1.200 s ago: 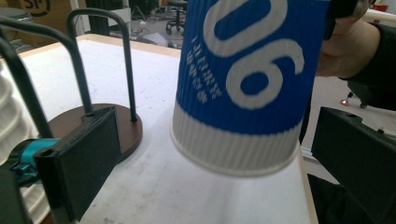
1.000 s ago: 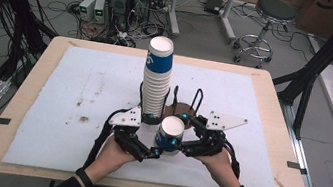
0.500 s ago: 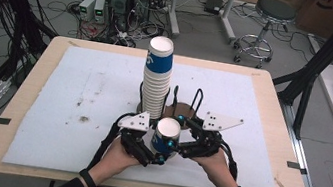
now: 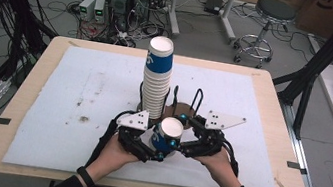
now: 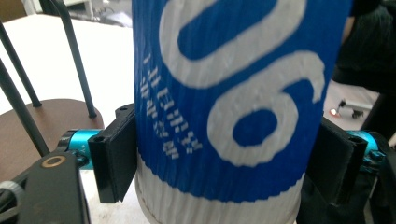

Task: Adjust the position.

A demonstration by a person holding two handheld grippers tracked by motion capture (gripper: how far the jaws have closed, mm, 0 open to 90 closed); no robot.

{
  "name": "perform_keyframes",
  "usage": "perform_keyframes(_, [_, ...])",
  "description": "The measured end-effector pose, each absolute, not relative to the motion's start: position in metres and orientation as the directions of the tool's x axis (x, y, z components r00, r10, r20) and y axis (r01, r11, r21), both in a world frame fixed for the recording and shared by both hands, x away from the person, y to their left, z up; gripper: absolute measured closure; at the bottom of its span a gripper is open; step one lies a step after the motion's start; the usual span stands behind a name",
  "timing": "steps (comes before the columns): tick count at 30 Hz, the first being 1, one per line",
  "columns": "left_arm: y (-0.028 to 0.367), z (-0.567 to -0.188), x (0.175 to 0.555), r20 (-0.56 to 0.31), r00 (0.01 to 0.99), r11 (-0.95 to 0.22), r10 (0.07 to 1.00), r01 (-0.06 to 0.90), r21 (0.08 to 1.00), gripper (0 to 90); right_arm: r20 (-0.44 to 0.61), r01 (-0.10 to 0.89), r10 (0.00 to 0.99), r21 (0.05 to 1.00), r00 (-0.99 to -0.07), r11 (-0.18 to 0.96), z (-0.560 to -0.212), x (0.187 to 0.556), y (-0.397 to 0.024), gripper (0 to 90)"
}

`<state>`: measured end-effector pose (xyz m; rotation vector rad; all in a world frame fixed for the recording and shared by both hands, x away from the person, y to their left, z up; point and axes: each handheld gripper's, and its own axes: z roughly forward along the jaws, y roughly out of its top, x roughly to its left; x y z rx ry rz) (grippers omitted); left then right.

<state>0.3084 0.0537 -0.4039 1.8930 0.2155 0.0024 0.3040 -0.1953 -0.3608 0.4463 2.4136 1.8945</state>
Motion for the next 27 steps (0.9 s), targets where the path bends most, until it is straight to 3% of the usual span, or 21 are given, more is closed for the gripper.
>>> perform_keyframes(6, [0.053, -0.393, 0.308, -0.070, 0.987, -0.431, 0.148, 0.128, 0.893, 22.1, 0.163, 0.221, 0.232, 0.942, -0.959, 0.253, -0.344, 0.309, -0.208, 19.7])
perform_keyframes(13, [0.048, -0.387, 0.307, -0.032, 0.986, -0.559, 0.166, 0.121, 0.820, 22.9, 0.128, 0.204, 0.206, 0.890, -0.970, 0.409, -0.337, 0.308, -0.205, 18.8])
perform_keyframes(21, [0.046, -0.385, 0.305, 0.000, 0.988, -0.586, 0.157, 0.093, 0.805, 23.5, 0.116, 0.209, 0.209, 0.838, -0.971, 0.504, -0.350, 0.307, -0.188, 19.4])
perform_keyframes(24, [0.047, -0.384, 0.304, 0.027, 0.986, -0.576, 0.162, 0.072, 0.814, 23.0, 0.116, 0.201, 0.194, 0.839, -0.974, 0.505, -0.353, 0.308, -0.188, 29.4])
perform_keyframes(27, [0.051, -0.384, 0.303, 0.038, 0.984, -0.516, 0.173, 0.058, 0.855, 18.9, 0.116, 0.194, 0.191, 0.863, -0.975, 0.466, -0.353, 0.309, -0.193, 29.4])
